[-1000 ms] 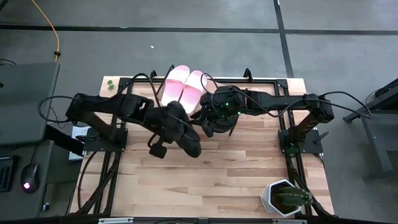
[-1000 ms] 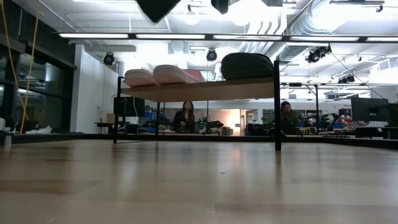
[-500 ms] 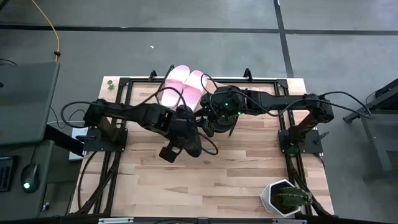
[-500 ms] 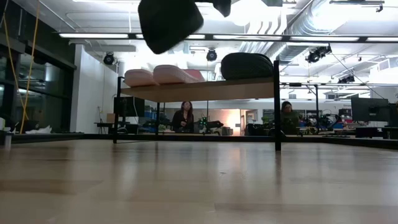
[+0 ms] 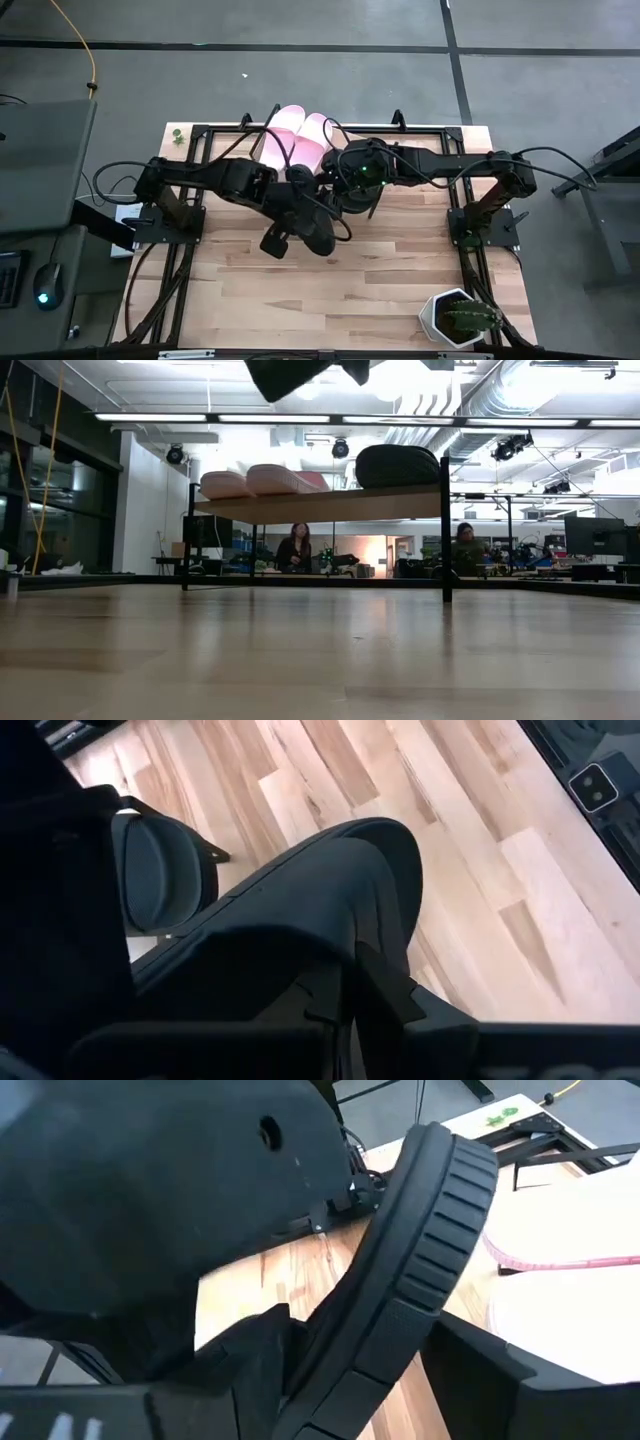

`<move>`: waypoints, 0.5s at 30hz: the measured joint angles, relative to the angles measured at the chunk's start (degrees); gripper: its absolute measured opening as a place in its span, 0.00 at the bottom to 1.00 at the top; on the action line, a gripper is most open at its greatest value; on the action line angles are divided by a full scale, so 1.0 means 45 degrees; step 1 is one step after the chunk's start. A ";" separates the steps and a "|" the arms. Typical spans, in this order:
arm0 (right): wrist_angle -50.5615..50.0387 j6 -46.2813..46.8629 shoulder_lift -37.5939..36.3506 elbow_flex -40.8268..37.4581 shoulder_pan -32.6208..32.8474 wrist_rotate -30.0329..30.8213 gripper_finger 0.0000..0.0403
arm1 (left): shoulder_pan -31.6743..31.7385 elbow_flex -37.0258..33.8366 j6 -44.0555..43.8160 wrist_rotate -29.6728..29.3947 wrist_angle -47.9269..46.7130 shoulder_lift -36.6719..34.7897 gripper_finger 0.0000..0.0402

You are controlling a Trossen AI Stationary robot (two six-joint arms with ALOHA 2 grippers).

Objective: Pick and place slides into the shelf
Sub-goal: Put the black slide on the shelf

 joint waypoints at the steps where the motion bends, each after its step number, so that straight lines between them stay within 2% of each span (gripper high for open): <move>1: 0.0025 -0.0001 0.0000 0.0006 0.0000 0.0001 0.51 | 0.0000 0.0029 0.0000 -0.0004 -0.0018 -0.0001 0.02; 5: 0.0073 -0.0203 0.0000 0.0010 0.0000 0.0049 0.44 | -0.0005 0.0036 -0.0008 0.0018 -0.0038 -0.0001 0.02; 13: 0.0244 -0.0710 0.0015 0.0010 -0.0006 0.0097 0.11 | 0.0000 0.0037 -0.0162 -0.0063 -0.0027 -0.0001 0.02; 15: 0.0245 -0.0901 0.0015 0.0010 -0.0038 0.0086 0.09 | 0.0000 0.0042 -0.0296 -0.0068 -0.0147 -0.0001 0.02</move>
